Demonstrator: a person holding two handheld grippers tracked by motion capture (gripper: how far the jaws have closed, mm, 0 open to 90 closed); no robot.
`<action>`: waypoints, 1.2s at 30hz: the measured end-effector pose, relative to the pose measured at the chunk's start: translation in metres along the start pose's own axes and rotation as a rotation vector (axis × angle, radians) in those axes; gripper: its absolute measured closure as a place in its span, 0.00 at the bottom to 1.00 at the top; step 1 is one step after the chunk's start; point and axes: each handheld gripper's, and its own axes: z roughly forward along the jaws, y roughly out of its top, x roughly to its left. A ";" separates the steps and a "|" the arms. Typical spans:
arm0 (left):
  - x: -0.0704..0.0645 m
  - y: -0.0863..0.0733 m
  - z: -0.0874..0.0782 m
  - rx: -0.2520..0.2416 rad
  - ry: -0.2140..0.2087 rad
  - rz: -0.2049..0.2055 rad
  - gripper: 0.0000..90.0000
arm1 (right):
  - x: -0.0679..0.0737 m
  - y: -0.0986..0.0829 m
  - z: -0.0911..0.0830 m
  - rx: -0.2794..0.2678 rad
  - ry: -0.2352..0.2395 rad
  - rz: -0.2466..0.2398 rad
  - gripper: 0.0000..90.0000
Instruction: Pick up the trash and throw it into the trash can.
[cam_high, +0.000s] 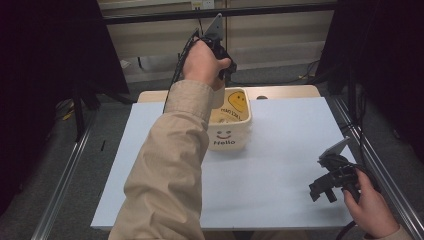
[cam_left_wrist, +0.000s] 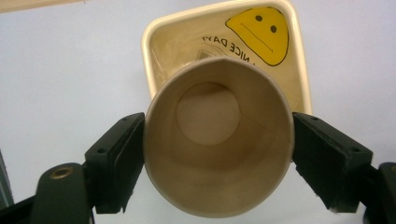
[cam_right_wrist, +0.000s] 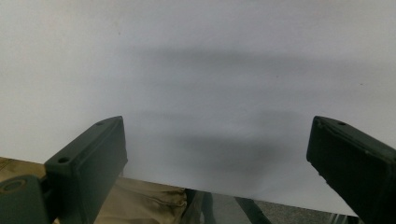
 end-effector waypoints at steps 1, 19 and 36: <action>0.000 0.000 0.003 -0.002 0.000 0.004 0.23 | 0.000 0.000 0.000 -0.001 0.000 0.000 0.05; 0.007 -0.005 0.028 0.029 -0.005 0.015 0.20 | 0.005 0.000 0.002 0.000 -0.007 -0.015 0.05; 0.007 -0.007 0.014 -0.026 -0.020 0.039 0.12 | 0.002 0.001 0.001 -0.010 -0.017 -0.033 0.06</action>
